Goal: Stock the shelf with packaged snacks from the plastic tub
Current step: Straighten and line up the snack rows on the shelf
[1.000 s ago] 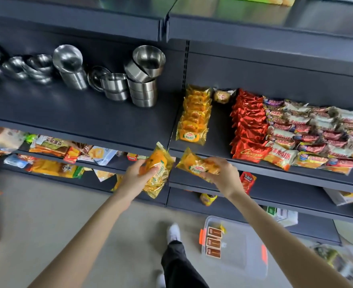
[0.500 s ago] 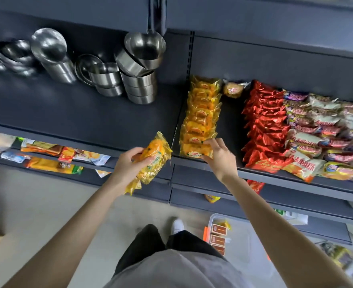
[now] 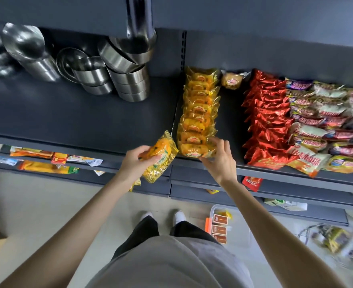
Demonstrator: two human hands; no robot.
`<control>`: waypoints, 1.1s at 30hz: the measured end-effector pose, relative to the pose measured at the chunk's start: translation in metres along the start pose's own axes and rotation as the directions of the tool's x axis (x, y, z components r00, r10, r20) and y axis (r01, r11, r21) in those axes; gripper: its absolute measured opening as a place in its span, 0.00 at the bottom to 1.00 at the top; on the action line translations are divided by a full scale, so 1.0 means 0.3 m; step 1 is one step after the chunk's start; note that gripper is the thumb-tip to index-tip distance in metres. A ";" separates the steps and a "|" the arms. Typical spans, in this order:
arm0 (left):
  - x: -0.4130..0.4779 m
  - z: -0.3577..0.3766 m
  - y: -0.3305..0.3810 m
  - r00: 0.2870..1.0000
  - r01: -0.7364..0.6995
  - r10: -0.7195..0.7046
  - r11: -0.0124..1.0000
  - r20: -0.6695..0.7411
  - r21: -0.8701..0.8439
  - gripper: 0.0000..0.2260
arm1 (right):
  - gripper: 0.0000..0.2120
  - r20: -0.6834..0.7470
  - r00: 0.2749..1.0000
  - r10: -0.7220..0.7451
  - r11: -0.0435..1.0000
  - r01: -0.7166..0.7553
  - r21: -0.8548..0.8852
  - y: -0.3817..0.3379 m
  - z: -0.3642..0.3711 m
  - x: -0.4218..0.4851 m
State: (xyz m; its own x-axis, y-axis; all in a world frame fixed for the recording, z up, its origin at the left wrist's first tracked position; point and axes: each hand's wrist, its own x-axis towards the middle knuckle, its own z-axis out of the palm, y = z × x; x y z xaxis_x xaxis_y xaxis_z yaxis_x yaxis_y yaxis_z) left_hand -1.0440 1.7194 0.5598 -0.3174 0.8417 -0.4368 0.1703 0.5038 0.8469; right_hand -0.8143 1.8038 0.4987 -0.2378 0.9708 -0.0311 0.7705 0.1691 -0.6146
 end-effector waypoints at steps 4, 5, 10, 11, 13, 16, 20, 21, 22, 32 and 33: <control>0.000 0.003 -0.002 1.000 -0.005 0.005 1.000 0.010 0.003 0.12 | 0.31 -0.005 1.000 -0.012 1.000 0.012 -0.004 0.011 0.000 -0.005; 0.000 0.004 0.000 1.000 -0.005 0.005 1.000 0.009 0.006 0.12 | 0.32 -0.003 1.000 -0.012 1.000 0.012 0.000 0.013 -0.002 -0.006; 0.002 0.010 0.018 1.000 -0.002 0.002 1.000 0.007 -0.008 0.10 | 0.34 0.001 1.000 -0.016 0.999 0.016 0.030 0.036 -0.010 -0.001; 0.003 0.013 0.023 1.000 -0.005 0.005 1.000 0.006 -0.010 0.10 | 0.35 -0.002 1.000 -0.018 0.999 0.018 0.036 0.039 -0.013 0.000; 0.004 0.018 0.030 1.000 -0.017 0.017 1.000 0.001 -0.020 0.10 | 0.34 -0.009 1.000 -0.028 0.998 0.028 0.048 0.042 -0.021 0.000; 0.006 0.021 0.036 1.000 -0.027 0.027 0.999 -0.009 -0.025 0.09 | 0.34 -0.036 0.998 -0.055 0.996 0.057 0.062 0.041 -0.038 -0.001; 0.007 0.006 0.038 0.999 -0.040 0.039 0.999 -0.034 -0.009 0.09 | 0.34 -0.061 0.994 -0.093 0.993 0.098 0.073 0.043 -0.067 -0.012; 0.008 -0.001 0.037 0.998 -0.038 0.037 0.999 -0.042 -0.007 0.09 | 0.34 -0.060 0.992 -0.108 0.991 0.112 0.070 0.047 -0.075 -0.017; 0.008 -0.012 0.034 0.998 -0.032 0.032 0.999 -0.050 -0.006 0.09 | 0.34 -0.059 0.991 -0.124 0.990 0.128 0.063 0.051 -0.081 -0.021; -0.014 -0.038 0.068 0.996 -0.062 0.057 0.996 -0.073 -0.071 0.08 | 0.33 -0.107 0.940 -0.325 0.944 0.314 -0.104 0.040 -0.111 -0.044; -0.020 -0.032 0.075 0.995 -0.073 0.067 0.994 -0.069 -0.079 0.06 | 0.32 -0.105 0.936 -0.337 0.939 0.325 -0.115 0.035 -0.109 -0.045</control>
State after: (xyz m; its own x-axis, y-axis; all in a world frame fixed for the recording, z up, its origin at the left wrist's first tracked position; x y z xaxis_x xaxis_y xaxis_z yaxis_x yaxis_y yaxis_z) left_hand -1.0471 1.7239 0.5842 -0.3689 0.8583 -0.3568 0.1190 0.4244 0.8976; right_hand -0.7837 1.7981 0.5185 -0.4204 0.8691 0.2606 0.7141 0.4941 -0.4960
